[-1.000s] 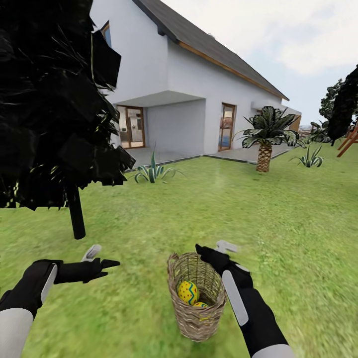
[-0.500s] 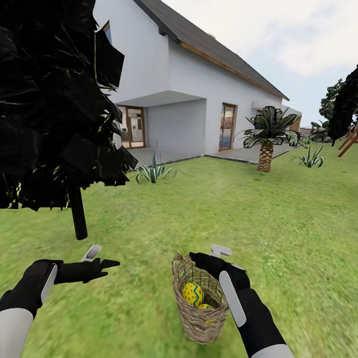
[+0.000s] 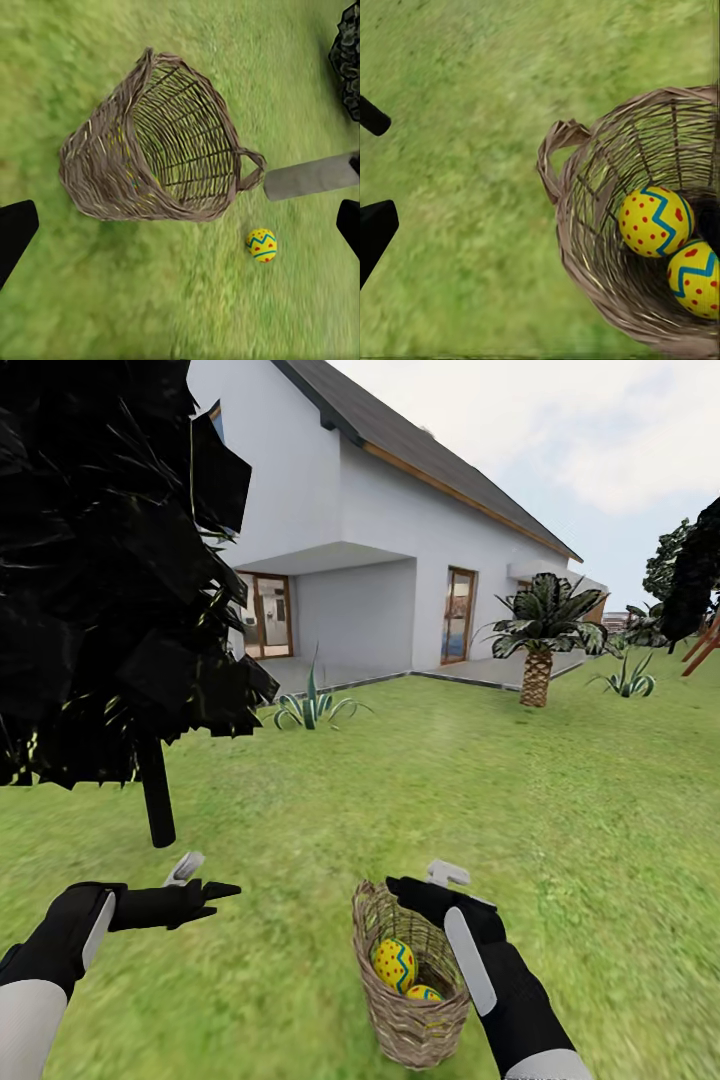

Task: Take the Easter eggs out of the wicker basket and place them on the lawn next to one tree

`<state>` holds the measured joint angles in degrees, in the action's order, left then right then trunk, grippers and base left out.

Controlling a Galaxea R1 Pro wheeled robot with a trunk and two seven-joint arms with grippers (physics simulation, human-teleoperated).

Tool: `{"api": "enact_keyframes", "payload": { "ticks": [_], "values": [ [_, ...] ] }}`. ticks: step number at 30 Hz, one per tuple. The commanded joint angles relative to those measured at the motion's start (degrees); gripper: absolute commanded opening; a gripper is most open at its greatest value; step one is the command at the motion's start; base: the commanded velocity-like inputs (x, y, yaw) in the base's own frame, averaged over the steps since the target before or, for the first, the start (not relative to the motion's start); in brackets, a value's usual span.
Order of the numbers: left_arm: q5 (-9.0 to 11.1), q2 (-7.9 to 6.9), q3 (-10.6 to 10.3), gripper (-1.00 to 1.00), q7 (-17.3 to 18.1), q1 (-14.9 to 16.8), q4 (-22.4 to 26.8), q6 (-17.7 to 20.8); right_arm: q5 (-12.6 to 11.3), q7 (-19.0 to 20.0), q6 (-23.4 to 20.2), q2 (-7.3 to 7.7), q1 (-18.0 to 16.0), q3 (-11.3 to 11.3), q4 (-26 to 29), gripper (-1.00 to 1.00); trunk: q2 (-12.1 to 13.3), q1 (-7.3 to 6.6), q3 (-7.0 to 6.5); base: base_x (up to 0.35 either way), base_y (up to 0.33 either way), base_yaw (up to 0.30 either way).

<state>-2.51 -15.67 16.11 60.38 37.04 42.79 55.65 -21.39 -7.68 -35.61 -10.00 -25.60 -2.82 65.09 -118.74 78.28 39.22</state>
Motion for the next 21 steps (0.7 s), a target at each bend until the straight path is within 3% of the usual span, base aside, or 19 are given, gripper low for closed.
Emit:
{"api": "enact_keyframes", "payload": {
  "ticks": [1,10,16,21],
  "values": [
    [-0.3,0.02,0.2,1.0,0.4,0.0,0.0,0.4,-0.6,-0.6,-0.8,0.0,-0.1,0.5,-0.3,1.0,0.0,0.0,0.07,0.04,0.016,0.0],
    [-0.3,0.02,0.1,1.0,0.4,0.0,0.0,0.4,-0.6,-0.7,-3.4,0.0,-3.0,2.9,-6.0,1.0,0.0,0.0,0.07,0.008,0.003,0.0],
    [-0.3,0.02,0.1,1.0,0.4,0.0,0.0,0.4,-0.3,-0.8,-3.5,0.0,-4.0,3.3,-8.4,1.0,0.0,0.0,0.07,0.0,0.0,0.0],
    [-0.3,0.02,0.1,1.0,0.3,0.0,0.0,0.4,-0.3,-4.9,-3.5,0.0,-6.0,3.3,-12.9,1.0,0.0,0.0,0.07,0.067,0.03,0.0]
  ]
}}
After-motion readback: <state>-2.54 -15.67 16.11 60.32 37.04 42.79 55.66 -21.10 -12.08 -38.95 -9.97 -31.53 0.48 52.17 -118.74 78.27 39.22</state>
